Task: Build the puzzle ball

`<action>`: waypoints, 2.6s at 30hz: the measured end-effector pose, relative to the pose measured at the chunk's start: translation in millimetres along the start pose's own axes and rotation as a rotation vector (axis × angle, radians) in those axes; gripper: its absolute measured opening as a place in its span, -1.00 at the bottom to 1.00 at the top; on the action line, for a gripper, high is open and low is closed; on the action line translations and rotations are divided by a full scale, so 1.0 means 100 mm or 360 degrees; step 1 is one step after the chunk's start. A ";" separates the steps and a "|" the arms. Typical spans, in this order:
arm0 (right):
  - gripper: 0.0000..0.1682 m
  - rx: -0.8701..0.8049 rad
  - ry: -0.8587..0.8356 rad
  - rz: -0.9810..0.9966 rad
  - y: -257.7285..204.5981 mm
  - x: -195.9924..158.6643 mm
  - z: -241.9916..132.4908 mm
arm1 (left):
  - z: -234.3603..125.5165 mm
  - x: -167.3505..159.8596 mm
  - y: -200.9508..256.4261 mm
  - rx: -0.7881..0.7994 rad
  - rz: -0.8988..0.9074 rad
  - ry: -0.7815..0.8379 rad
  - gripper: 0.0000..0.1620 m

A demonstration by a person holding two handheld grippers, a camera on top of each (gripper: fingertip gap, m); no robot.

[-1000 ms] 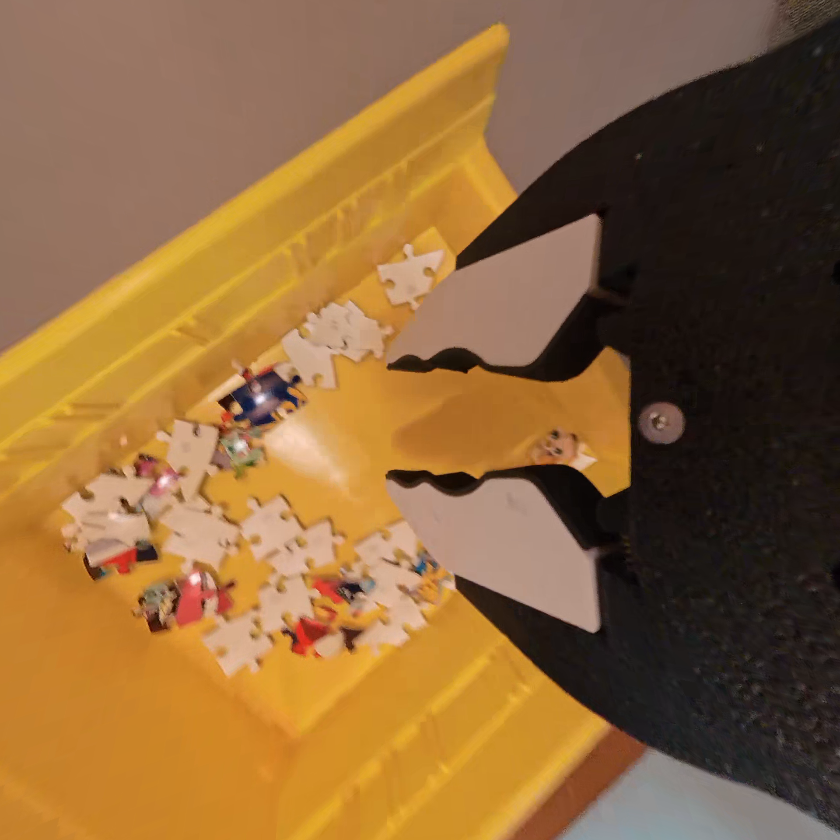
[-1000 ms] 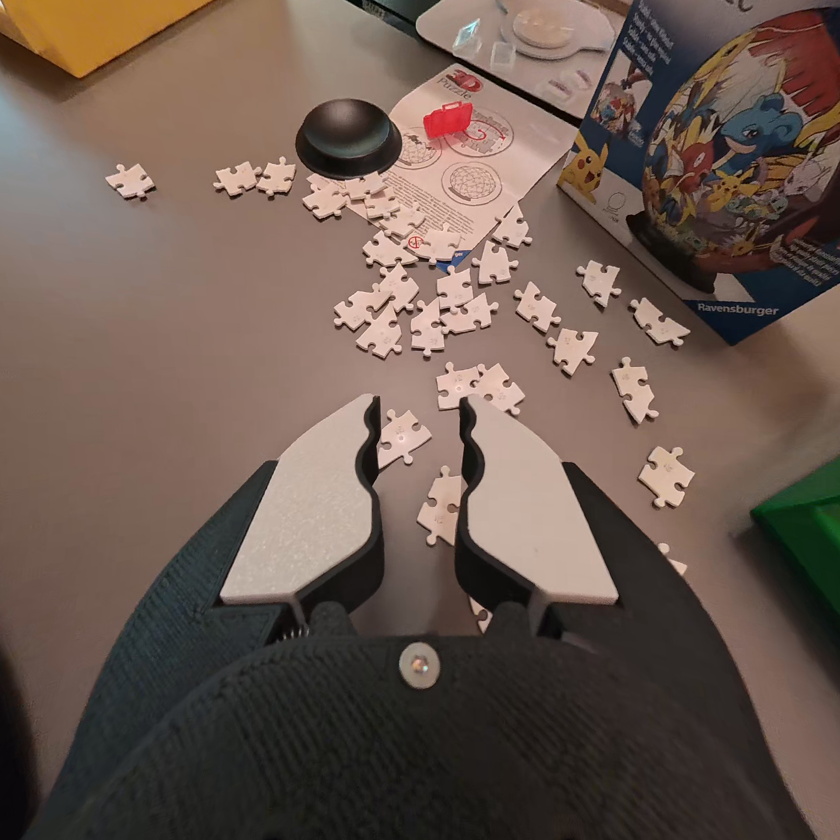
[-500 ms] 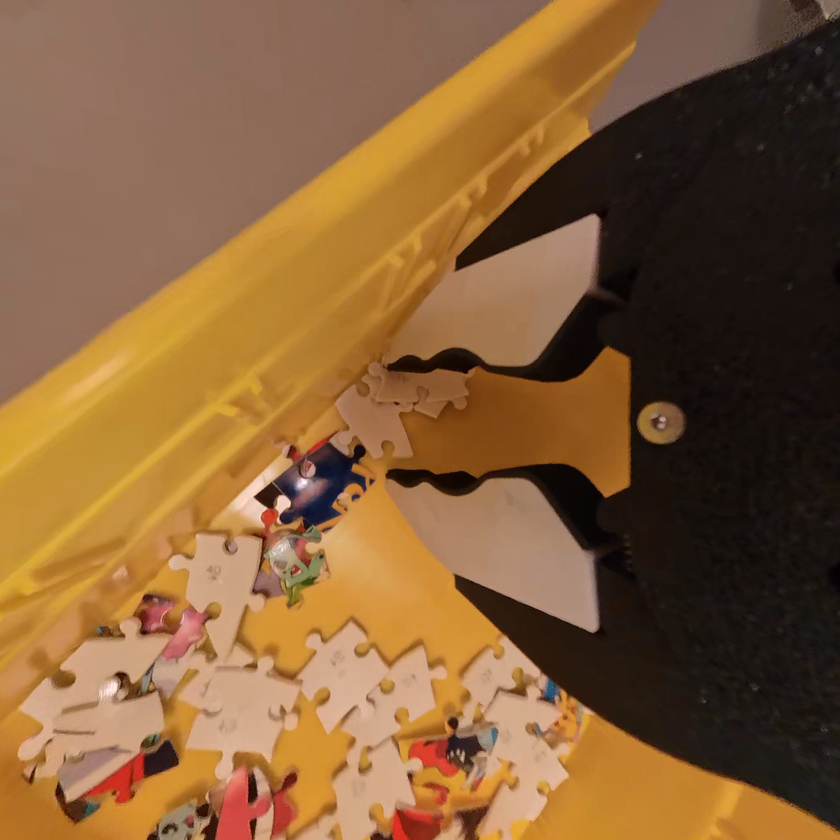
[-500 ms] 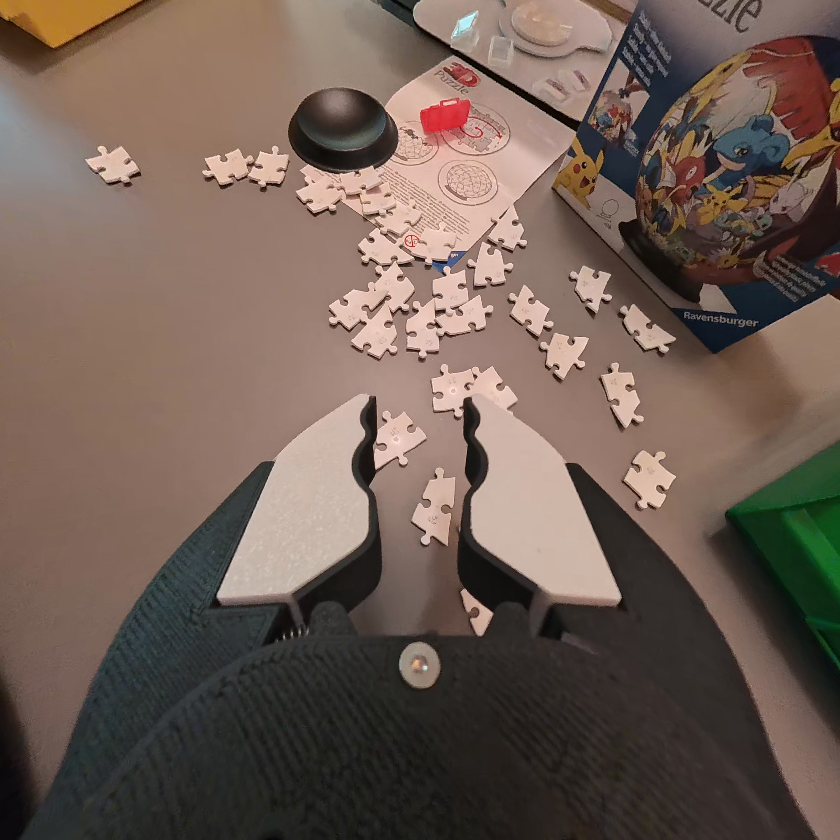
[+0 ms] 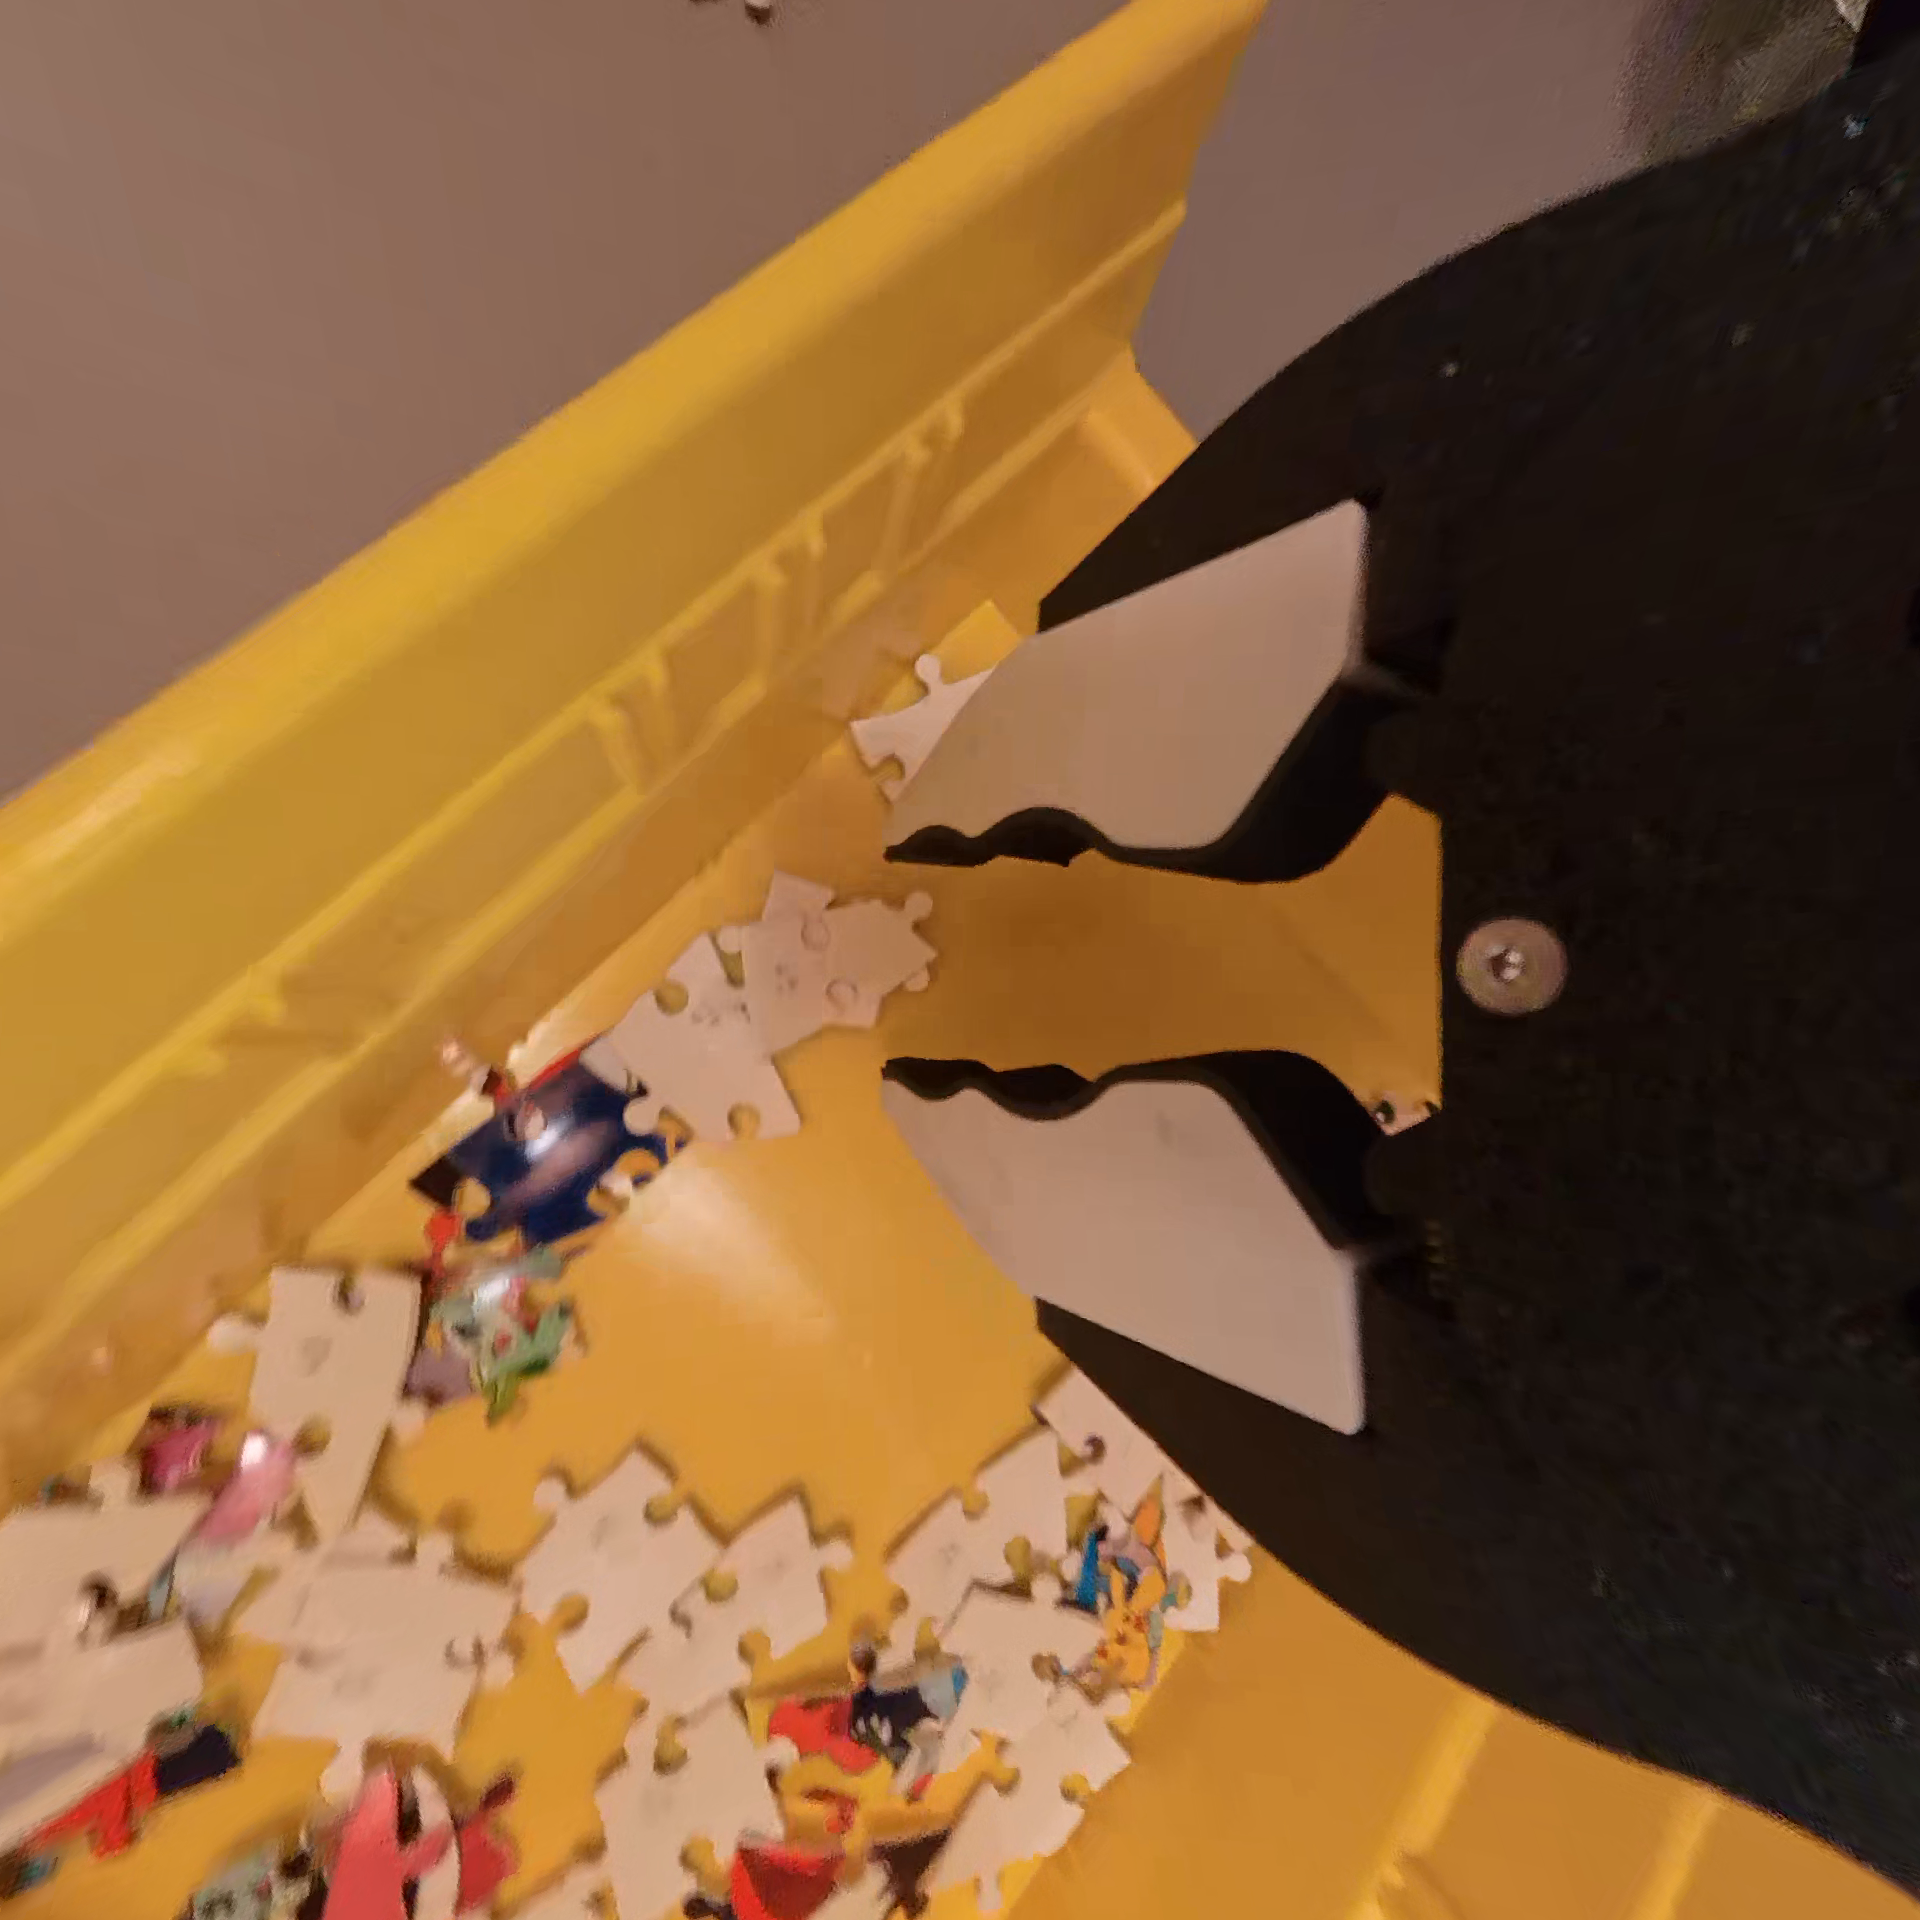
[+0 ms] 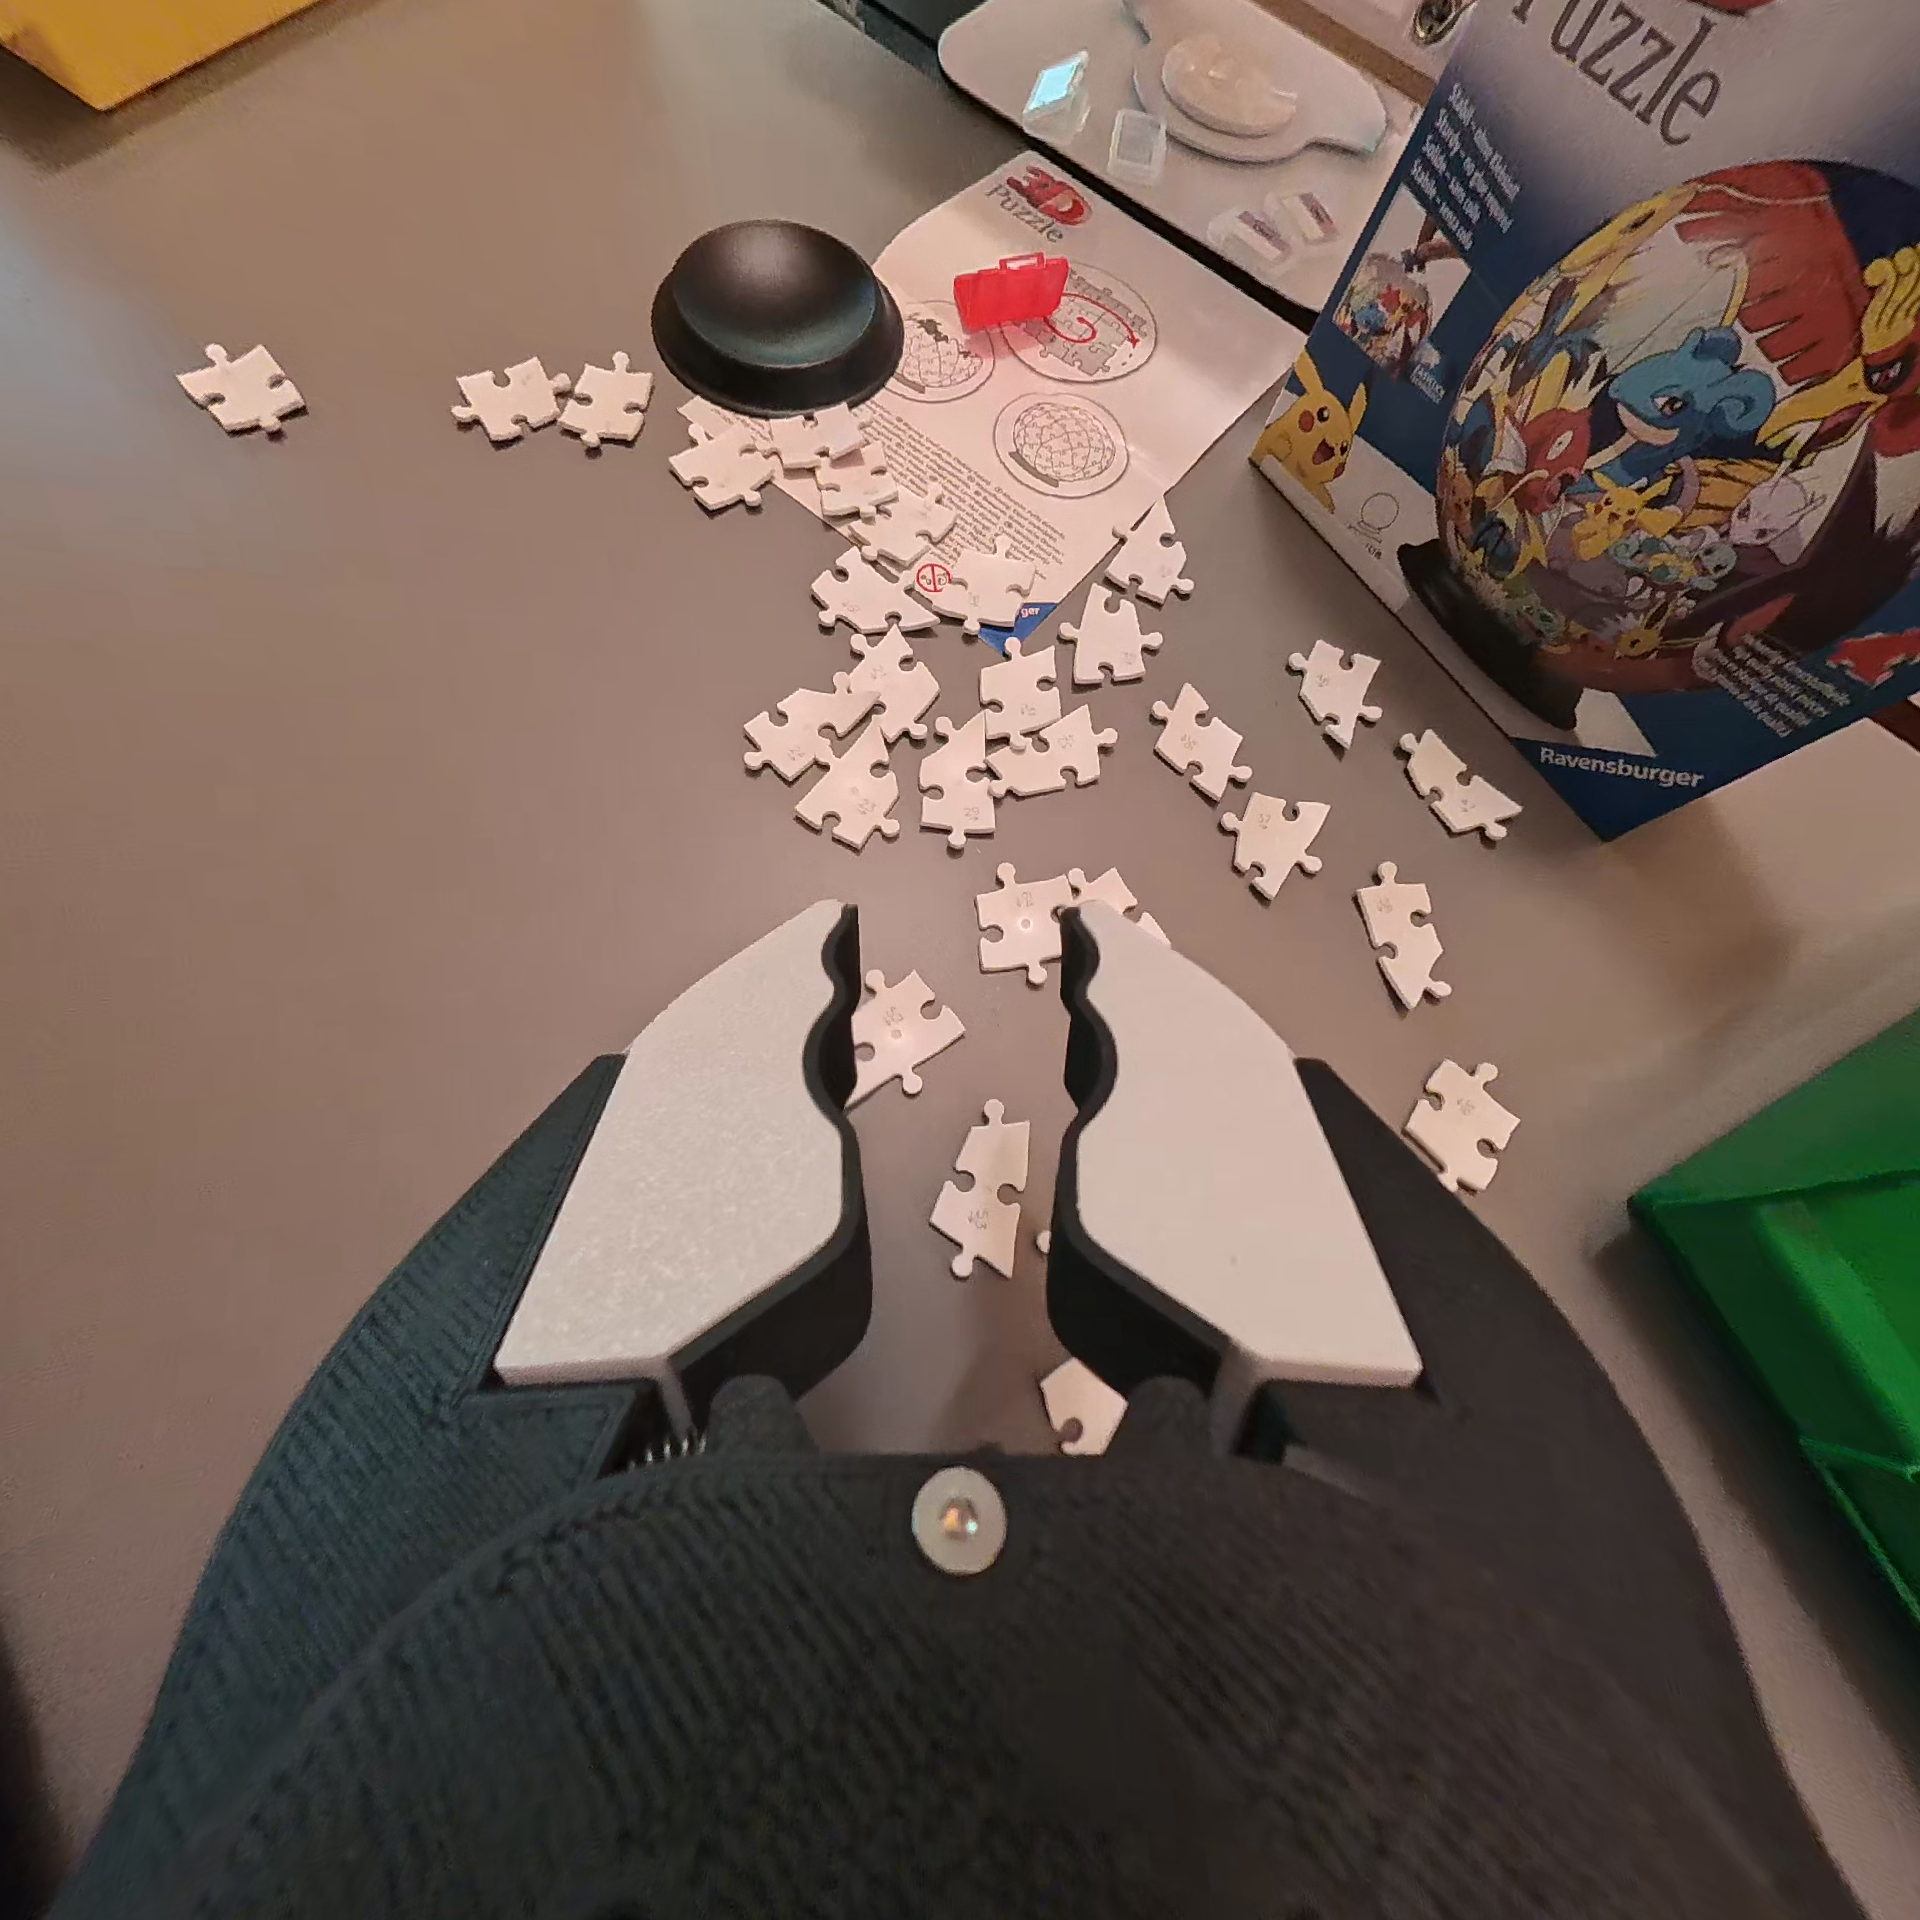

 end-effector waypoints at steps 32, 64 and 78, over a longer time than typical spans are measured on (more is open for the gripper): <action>-0.48 0.0073 0.0146 0.0094 -0.16 -0.02 -0.08 | -1.29 0.27 0.39 0.0883 0.0244 0.0895 -0.95; -0.75 0.0851 0.1037 0.0789 -0.93 1.55 -0.06 | -1.11 0.80 3.44 0.1894 0.1952 0.2060 -0.95; -0.94 0.0902 0.0947 0.0921 -0.89 1.44 -0.02 | -1.03 0.77 3.51 0.2025 0.2094 0.2004 -0.92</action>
Point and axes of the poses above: each gripper's, where its closed fingertips meet, z out along the fingers, x out of its top, y = z × x across the jaws, the point moved 2 cm from there along -z, back along the fingers, and after that the axes turned 10 degrees about -z, right-handed, at the moved point
